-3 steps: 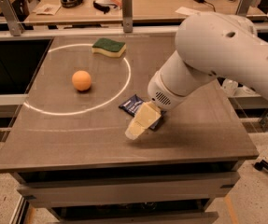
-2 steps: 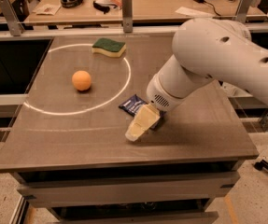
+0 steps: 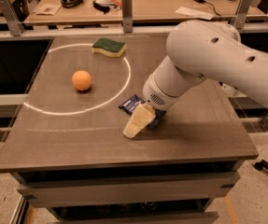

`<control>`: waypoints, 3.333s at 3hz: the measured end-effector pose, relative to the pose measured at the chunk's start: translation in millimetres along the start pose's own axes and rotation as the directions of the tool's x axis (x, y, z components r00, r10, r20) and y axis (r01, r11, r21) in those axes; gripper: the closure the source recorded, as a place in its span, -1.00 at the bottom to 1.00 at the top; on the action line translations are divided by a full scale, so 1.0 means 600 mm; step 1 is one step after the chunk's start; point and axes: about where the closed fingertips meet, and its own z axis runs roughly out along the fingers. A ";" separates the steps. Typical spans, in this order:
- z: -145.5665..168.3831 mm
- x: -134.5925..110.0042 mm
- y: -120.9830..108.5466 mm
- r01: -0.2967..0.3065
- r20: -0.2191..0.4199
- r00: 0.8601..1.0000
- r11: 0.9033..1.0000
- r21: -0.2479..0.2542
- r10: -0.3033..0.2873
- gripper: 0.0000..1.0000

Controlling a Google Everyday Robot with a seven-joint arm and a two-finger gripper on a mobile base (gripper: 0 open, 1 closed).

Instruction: Move rxbar blueberry near orange

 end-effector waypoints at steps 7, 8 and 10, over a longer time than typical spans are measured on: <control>-0.074 -0.158 -0.007 0.097 0.291 0.952 0.995 0.012 -0.096 1.00; -0.074 -0.137 -0.010 0.054 0.271 0.961 0.999 0.004 -0.053 1.00; -0.042 -0.178 -0.053 0.085 0.282 0.956 0.996 0.003 -0.082 1.00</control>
Offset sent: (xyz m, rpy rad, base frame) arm 0.0152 -0.0041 0.0022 0.0020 0.0069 0.0352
